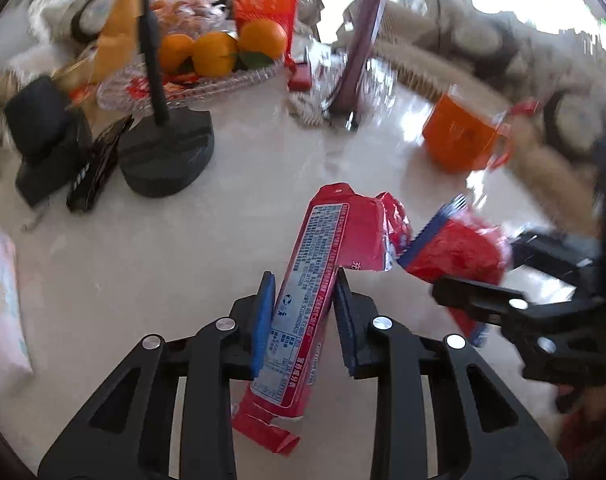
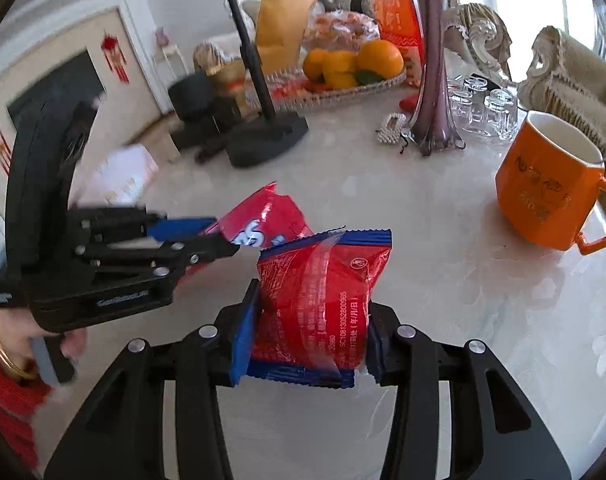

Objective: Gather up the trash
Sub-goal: 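Carry both bags over the wastebasket and open both tools to drop them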

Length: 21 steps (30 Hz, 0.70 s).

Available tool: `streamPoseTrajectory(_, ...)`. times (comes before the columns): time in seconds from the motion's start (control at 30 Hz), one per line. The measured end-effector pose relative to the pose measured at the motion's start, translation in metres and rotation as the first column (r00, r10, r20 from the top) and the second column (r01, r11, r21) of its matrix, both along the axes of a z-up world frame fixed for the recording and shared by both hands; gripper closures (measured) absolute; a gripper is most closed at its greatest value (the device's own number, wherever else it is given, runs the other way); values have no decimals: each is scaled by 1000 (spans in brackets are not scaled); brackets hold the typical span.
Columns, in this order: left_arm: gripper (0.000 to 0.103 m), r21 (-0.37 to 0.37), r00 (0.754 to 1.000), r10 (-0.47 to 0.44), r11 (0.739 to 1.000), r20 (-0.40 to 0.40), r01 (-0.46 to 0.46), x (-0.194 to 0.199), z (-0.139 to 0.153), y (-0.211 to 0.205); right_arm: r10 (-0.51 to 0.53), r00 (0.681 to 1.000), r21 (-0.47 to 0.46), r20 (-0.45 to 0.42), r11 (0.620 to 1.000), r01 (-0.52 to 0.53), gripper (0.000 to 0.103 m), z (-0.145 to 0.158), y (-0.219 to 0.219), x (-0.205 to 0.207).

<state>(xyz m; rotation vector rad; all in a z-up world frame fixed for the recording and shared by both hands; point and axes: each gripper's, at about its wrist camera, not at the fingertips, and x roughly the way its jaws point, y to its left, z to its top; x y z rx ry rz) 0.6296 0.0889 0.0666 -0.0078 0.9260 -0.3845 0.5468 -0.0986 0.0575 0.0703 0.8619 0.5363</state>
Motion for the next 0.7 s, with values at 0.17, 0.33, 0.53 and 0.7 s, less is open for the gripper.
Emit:
streamPoseTrajectory(0.17, 74, -169, 998, 61, 984, 2, -60, -63, 18, 19, 9, 1000, 56, 13, 998, -10, 60, 7, -4, -12)
streamPoseTrajectory(0.33, 74, -216, 997, 80, 973, 7, -76, -158, 38, 25, 30, 995, 217, 95, 975, -50, 60, 39, -19, -104)
streamPoseTrajectory(0.53, 74, -202, 993, 115, 974, 36, -105, -317, 44, 27, 28, 985, 198, 171, 978, -62, 60, 66, -62, -268)
streamPoseTrajectory(0.7, 74, -163, 990, 136, 978, 45, -127, -465, 17, 4, 13, 990, 147, 137, 989, -33, 60, 51, -96, -386)
